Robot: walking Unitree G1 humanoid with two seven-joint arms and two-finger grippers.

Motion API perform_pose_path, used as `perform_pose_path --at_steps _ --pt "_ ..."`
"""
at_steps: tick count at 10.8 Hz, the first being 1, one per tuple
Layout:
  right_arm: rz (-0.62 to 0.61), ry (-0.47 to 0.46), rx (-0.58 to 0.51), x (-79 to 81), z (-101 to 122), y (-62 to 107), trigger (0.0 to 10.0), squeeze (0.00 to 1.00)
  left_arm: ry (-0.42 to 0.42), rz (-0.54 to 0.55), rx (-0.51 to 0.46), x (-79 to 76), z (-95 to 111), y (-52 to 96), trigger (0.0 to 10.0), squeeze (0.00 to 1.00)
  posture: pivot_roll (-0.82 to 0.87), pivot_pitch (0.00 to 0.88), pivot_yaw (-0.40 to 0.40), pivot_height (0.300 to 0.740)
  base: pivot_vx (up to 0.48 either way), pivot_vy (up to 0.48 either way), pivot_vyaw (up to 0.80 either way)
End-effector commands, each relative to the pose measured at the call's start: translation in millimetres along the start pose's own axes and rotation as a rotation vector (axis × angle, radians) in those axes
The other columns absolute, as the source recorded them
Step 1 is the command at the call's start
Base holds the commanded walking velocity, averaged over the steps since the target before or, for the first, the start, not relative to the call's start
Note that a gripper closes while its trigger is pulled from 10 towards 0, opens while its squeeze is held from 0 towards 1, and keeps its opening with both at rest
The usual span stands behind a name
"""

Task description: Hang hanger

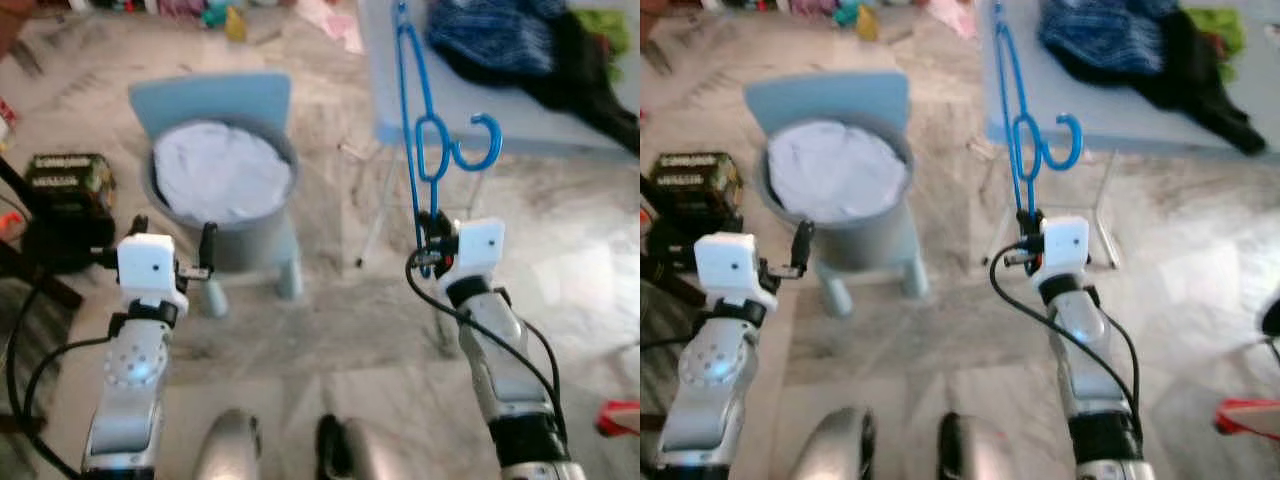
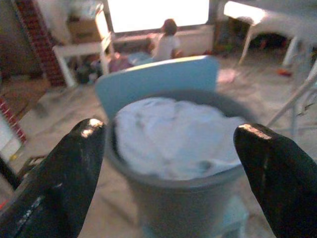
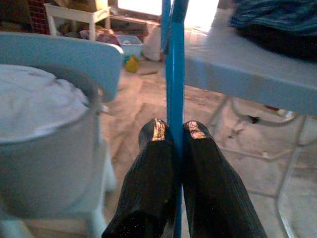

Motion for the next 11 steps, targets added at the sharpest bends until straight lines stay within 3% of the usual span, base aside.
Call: perform_pose_path --at_steps 1,5,7,9,11 --pt "0.004 0.013 -0.007 -0.5 1.5 -0.2 10.0 0.0 0.007 -0.01 0.004 -1.6 -0.7 2.0 10.0 0.0 0.13 0.218 -0.094 0.74 0.465 0.0 0.0" --pt "-0.074 0.013 -0.03 -10.8 -0.4 -0.8 10.0 0.0 -0.03 -0.025 0.023 0.4 -9.0 3.5 10.0 0.0 0.14 0.202 -0.047 0.74 0.465 0.0 0.0" --pt "-0.13 0.017 -0.044 -16.5 -7.6 5.1 10.0 0.0 -0.068 -0.045 0.027 0.5 -15.6 0.2 10.0 0.0 0.15 0.152 -0.009 0.74 0.469 0.0 0.0" --pt "-0.14 0.031 -0.055 -21.1 -7.1 1.5 10.0 0.0 -0.075 0.016 0.014 10.1 -12.3 -10.5 10.0 0.0 0.15 0.137 -0.006 0.74 0.463 0.0 0.0" --pt "-0.118 0.063 -0.082 -22.1 2.7 -6.4 10.0 0.0 -0.081 0.024 0.031 12.9 -17.9 -10.5 10.0 0.0 0.14 0.155 -0.03 0.74 0.437 0.0 0.0"
Point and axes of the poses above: a point about 5 cm out from each wrist's last joint towards the gripper, its own y axis pointing back from the gripper into the wrist, its own z axis along the axis of the wrist's last joint, x = y × z, the point moved 2 cm from there along -y, pointing out of the wrist towards the gripper, and after that the axes turned 15 degrees about -y, right-handed, at the moved point
